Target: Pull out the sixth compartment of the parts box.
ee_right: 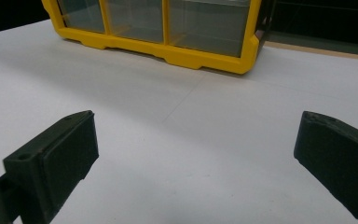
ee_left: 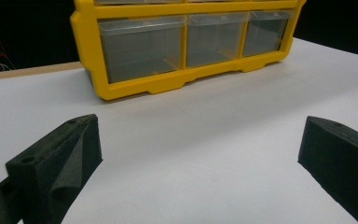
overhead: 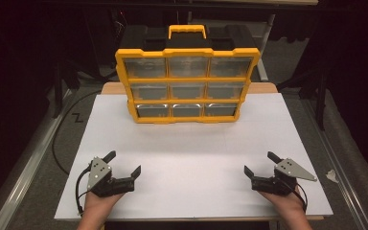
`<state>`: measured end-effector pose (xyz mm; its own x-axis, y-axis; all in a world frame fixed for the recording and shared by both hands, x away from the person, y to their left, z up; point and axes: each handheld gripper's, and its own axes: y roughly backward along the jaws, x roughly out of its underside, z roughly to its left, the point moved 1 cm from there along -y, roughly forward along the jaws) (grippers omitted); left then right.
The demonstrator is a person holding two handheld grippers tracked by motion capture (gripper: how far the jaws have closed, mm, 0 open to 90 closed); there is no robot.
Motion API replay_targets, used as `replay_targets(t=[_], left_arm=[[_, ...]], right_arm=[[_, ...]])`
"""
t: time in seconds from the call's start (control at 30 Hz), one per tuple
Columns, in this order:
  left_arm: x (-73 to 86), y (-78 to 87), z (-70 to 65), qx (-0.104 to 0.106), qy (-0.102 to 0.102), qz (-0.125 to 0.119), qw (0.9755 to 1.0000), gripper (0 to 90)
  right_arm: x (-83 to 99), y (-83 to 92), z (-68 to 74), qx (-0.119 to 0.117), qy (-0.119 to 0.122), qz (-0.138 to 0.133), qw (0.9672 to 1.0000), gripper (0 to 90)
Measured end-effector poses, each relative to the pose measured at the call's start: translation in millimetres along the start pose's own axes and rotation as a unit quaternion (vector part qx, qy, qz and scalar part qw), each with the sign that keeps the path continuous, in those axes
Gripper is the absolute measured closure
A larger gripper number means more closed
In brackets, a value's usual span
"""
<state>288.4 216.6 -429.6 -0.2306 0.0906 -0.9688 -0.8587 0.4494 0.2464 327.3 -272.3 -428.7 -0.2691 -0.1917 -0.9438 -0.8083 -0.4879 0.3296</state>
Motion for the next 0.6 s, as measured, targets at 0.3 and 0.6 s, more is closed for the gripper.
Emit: replay_targets(t=[0.3, 0.6], left_arm=[[0.1, 2.1, 2.0, -0.002, 0.007, -0.007, 0.9999, 0.1], [-0.1, 2.7, 3.9, -0.003, 0.011, -0.008, 0.9999, 0.1]], right_arm=[[-0.7, 0.9, 2.7, 0.002, 0.007, -0.003, 1.0000, 1.2], [0.4, 0.0, 1.5, 0.007, 0.004, -0.001, 1.0000, 1.2]])
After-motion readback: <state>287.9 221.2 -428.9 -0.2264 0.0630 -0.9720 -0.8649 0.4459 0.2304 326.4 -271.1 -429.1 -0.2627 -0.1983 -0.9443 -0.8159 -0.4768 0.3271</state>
